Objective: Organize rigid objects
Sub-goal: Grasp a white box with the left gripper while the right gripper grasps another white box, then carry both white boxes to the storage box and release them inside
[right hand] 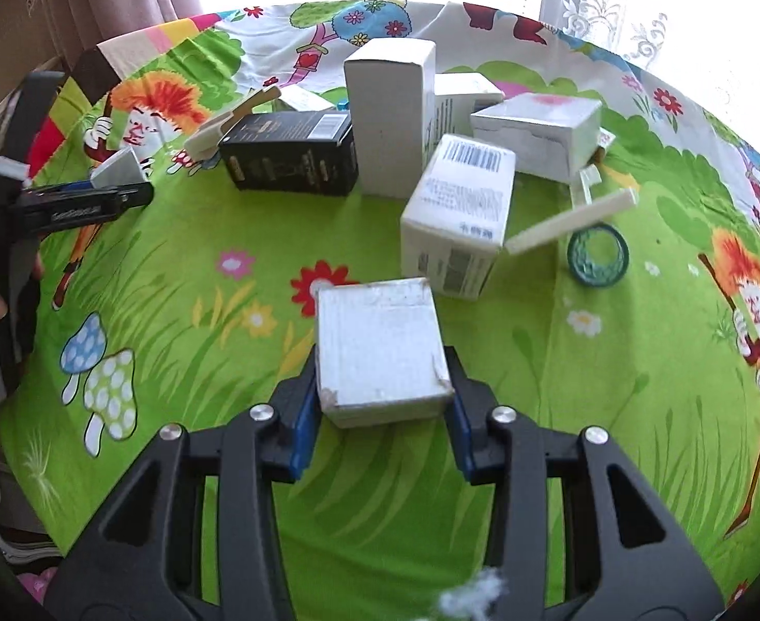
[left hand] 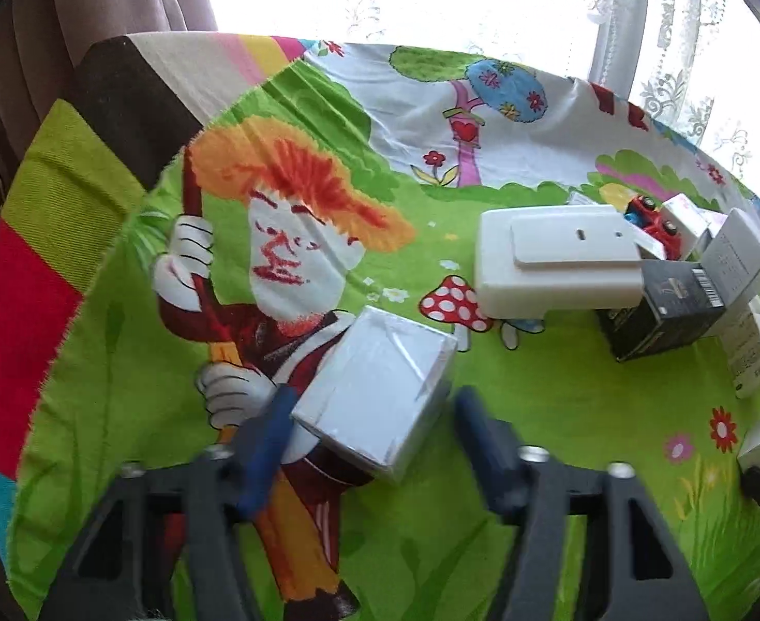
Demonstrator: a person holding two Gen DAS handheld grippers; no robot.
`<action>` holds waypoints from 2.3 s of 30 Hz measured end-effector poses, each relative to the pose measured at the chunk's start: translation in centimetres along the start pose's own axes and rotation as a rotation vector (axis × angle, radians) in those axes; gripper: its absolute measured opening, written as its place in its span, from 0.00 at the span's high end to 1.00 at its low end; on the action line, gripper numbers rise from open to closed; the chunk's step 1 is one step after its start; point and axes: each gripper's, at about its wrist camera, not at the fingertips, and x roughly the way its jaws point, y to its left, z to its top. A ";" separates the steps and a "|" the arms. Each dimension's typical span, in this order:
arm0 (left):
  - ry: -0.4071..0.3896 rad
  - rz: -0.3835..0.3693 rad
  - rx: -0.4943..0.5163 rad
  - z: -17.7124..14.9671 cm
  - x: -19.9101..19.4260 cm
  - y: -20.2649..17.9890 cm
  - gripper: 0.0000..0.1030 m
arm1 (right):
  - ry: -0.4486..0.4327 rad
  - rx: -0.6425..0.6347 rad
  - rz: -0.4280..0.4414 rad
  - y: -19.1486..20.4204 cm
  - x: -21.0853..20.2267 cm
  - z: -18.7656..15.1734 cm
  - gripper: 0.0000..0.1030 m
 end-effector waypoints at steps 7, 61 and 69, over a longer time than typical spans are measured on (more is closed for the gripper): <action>-0.001 -0.028 0.048 -5.3 -3.9 -3.2 0.61 | 0.007 -0.035 0.001 1.7 -1.3 -2.4 0.55; -0.972 -0.329 0.522 -14.2 -40.0 -31.1 0.61 | -0.922 0.224 -0.747 -7.6 -40.0 -19.7 0.55; -0.960 -0.450 0.672 -17.5 -41.3 -36.2 0.61 | -0.852 0.292 -0.845 -9.5 -41.3 -24.2 0.55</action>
